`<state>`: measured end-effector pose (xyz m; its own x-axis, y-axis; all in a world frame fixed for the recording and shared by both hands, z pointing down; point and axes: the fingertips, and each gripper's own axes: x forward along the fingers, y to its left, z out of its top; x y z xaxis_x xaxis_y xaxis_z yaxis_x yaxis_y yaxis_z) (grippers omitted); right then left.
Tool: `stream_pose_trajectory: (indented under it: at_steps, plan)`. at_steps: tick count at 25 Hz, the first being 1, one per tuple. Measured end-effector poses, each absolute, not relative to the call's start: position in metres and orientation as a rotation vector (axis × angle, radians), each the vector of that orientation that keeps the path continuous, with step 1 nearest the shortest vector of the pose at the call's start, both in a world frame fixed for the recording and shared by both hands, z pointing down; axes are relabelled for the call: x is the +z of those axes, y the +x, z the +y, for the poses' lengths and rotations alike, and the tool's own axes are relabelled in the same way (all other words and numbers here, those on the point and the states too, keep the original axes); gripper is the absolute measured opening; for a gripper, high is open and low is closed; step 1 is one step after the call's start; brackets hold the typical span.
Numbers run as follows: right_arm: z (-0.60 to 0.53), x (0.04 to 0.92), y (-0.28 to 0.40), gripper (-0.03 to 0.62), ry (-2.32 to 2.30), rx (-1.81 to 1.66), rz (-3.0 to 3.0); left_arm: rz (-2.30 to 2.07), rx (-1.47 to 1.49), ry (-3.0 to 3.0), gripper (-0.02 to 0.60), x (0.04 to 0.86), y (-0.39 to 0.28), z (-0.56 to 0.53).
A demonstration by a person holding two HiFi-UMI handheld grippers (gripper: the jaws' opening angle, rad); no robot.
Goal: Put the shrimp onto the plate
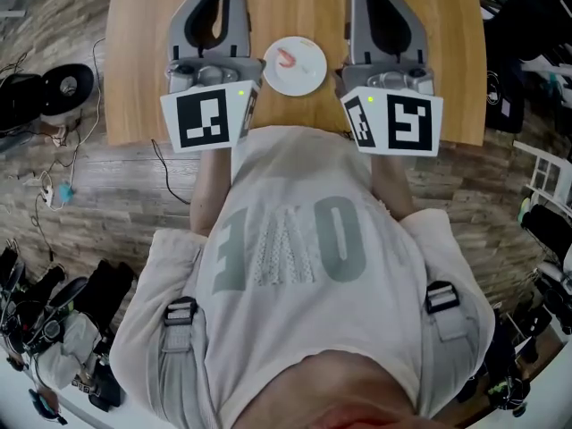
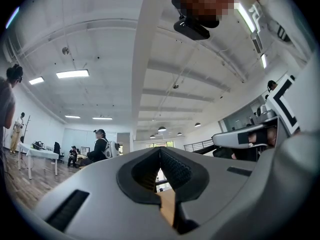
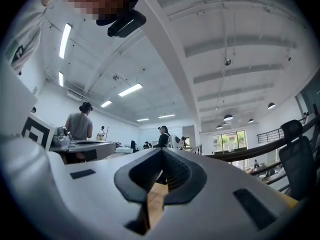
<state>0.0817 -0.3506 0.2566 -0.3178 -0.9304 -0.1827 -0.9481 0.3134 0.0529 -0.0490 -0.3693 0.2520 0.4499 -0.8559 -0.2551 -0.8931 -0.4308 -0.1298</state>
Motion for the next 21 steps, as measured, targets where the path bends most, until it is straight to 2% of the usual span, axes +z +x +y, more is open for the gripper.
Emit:
stream_pose_trajectory:
  at_steps: [21]
  plan:
    - [-0.349,0.270,0.089,0.020,-1.776,0.196,2.475,1.478,0.218,-2.439,0.011,0.245,-0.037,-0.364]
